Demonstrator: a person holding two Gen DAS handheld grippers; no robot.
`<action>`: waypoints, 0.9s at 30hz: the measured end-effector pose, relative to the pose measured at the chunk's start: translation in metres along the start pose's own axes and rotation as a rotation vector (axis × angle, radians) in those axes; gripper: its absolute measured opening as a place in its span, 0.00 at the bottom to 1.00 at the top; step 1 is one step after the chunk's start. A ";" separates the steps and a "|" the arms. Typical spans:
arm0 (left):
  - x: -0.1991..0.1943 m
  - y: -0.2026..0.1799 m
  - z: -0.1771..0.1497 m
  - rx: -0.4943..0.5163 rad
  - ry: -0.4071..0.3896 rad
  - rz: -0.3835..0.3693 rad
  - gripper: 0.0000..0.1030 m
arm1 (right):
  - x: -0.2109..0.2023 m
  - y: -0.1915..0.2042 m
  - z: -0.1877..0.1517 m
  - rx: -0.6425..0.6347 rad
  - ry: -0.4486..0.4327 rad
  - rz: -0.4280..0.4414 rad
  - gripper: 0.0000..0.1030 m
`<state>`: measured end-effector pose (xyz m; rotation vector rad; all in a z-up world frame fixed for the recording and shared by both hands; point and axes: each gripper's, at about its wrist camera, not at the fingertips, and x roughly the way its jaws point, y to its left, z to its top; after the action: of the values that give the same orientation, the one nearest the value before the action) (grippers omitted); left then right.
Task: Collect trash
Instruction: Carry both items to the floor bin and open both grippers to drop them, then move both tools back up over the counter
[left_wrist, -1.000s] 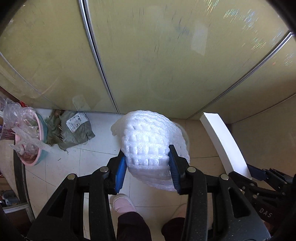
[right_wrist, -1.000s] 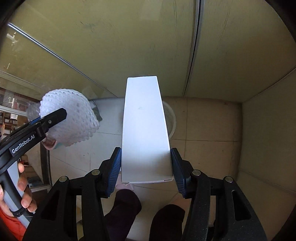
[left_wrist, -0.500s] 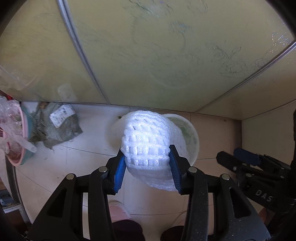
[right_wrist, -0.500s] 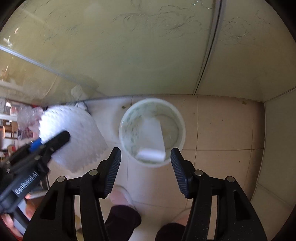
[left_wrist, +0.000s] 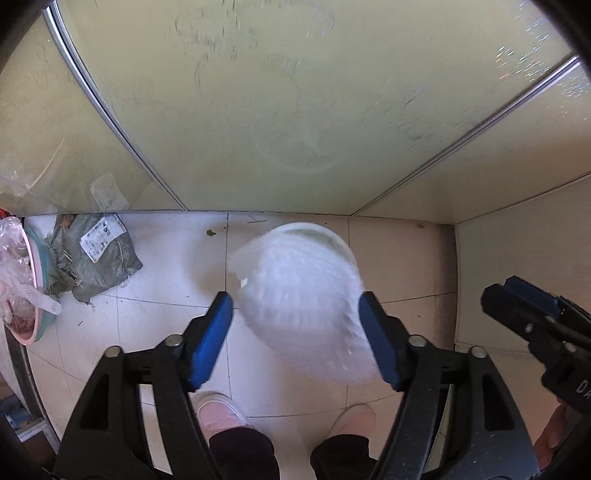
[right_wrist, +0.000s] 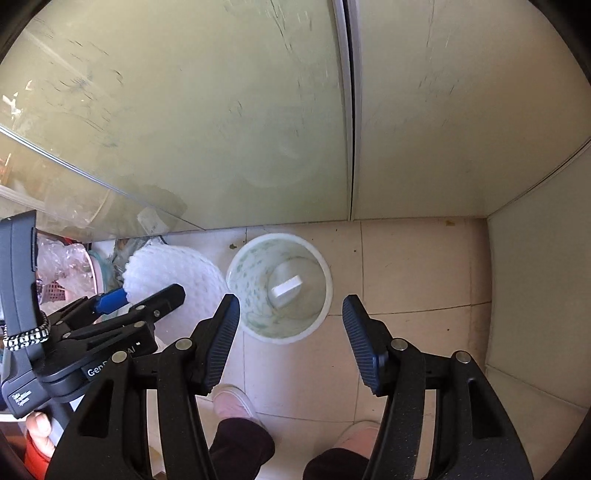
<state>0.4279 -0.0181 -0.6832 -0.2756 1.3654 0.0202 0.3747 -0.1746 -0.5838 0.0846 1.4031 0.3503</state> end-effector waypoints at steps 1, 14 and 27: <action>-0.005 -0.001 0.001 0.004 -0.001 -0.002 0.78 | -0.002 -0.002 0.003 0.005 -0.006 0.004 0.53; -0.142 -0.012 0.016 0.043 -0.089 0.018 0.80 | -0.118 0.028 0.022 -0.006 -0.099 0.005 0.53; -0.399 -0.020 0.046 0.107 -0.392 0.023 0.80 | -0.317 0.095 0.044 -0.034 -0.340 0.025 0.53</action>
<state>0.3926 0.0304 -0.2857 -0.1554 0.9762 0.0196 0.3599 -0.1700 -0.2498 0.1279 1.0606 0.3623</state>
